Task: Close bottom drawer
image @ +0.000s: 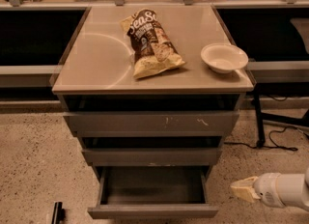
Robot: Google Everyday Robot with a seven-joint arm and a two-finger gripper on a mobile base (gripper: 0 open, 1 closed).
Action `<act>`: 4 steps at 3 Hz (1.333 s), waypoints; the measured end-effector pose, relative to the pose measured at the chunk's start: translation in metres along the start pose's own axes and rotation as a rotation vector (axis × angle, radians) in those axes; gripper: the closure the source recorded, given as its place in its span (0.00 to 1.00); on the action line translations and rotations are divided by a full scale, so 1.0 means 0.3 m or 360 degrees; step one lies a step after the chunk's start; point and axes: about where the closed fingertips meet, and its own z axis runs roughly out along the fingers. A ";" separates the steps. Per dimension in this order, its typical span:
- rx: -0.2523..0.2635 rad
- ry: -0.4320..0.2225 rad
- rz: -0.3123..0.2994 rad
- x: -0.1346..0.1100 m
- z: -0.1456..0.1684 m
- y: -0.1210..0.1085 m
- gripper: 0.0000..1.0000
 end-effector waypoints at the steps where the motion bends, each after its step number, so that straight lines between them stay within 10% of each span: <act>1: -0.0075 -0.0050 0.0069 0.062 0.164 -0.044 1.00; 4: -0.0170 -0.0128 0.0177 0.190 0.399 -0.083 1.00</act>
Offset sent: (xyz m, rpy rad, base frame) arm 0.0339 0.0410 -0.1435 0.2030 0.0344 0.0143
